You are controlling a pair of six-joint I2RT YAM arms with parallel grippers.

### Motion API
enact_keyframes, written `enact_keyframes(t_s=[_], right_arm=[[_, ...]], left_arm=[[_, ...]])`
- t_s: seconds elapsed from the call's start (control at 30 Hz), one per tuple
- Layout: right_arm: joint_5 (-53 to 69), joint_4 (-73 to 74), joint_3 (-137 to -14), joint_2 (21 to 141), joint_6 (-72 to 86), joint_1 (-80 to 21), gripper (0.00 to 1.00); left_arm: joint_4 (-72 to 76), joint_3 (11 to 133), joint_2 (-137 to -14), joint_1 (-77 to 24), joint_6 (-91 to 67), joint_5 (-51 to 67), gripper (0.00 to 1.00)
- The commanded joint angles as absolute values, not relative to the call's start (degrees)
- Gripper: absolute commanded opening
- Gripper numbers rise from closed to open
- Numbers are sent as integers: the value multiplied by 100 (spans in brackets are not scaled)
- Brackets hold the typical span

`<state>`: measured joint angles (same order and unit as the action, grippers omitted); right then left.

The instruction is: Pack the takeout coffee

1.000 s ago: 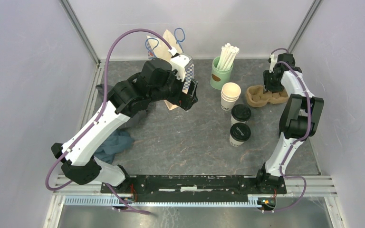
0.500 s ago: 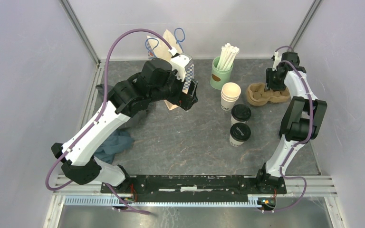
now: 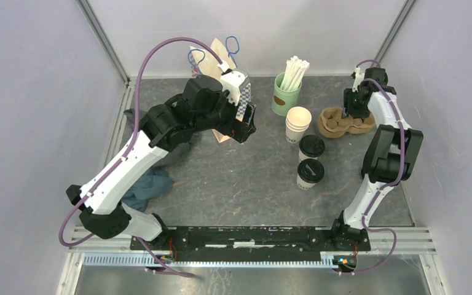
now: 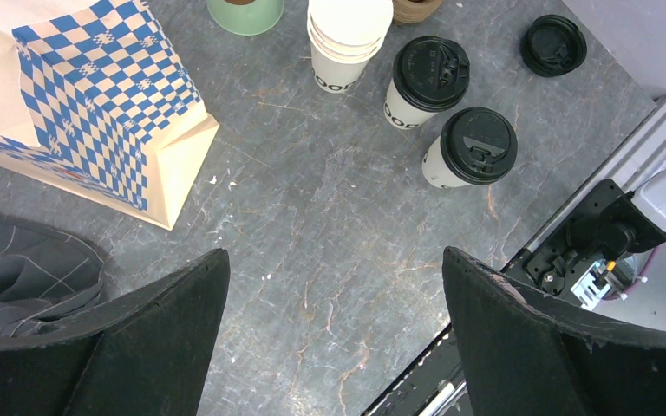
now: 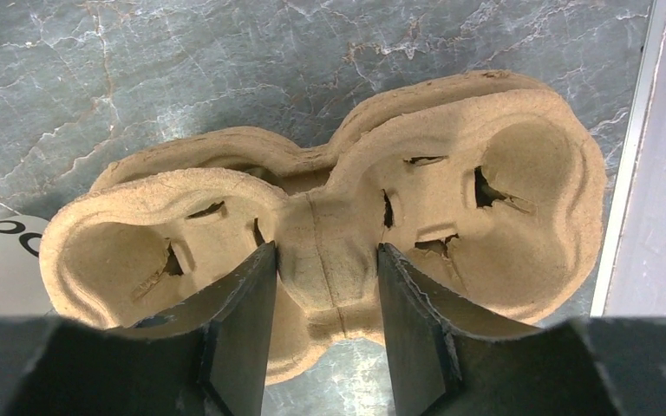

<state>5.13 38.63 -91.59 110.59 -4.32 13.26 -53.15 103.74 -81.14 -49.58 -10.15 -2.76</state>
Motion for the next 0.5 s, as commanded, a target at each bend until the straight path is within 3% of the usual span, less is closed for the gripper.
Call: enact_keyframes(t_s=[0.0, 0.3, 0.47], right_arm=[[558, 3856, -9321, 11011, -372, 1355, 47], [149, 4185, -9546, 10135, -214, 1346, 43], [573, 4118, -9273, 9343, -90, 1303, 43]], left_arm=[[-5254, 10533, -8158, -4939, -635, -240, 98], [-5289, 10645, -8190, -4937, -686, -277, 98], [-5385, 10918, -8194, -4892, -995, -315, 99]])
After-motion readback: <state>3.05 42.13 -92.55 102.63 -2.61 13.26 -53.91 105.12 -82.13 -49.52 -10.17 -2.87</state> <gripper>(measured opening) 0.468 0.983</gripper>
